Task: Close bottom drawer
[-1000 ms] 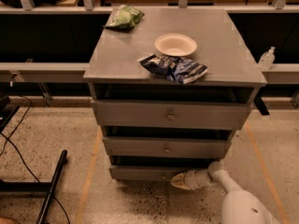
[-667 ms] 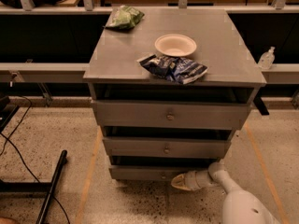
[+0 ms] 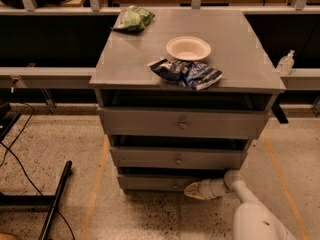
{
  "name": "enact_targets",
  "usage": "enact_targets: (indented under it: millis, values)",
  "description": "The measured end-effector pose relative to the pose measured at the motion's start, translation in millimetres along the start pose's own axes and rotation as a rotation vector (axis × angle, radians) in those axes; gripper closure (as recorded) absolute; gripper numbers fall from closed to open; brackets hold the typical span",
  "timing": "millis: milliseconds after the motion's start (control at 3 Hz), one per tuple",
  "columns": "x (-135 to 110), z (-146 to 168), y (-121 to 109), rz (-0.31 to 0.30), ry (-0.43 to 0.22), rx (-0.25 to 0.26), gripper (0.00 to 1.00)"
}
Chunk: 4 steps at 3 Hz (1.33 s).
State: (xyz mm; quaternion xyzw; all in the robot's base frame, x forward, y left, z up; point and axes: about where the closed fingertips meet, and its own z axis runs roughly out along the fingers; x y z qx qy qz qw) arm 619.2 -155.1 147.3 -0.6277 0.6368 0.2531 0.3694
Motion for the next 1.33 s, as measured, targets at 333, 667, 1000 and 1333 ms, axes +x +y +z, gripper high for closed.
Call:
enact_targets:
  millis: [333, 667, 1000, 1333]
  values:
    - [3, -9, 5, 0.002, -0.007, -0.01, 1.0]
    - [7, -20, 13, 0.001, -0.006, -0.023, 1.0]
    - [13, -39, 38, 0.018, -0.009, -0.057, 1.0]
    - [13, -39, 39, 0.019, -0.01, -0.057, 1.0]
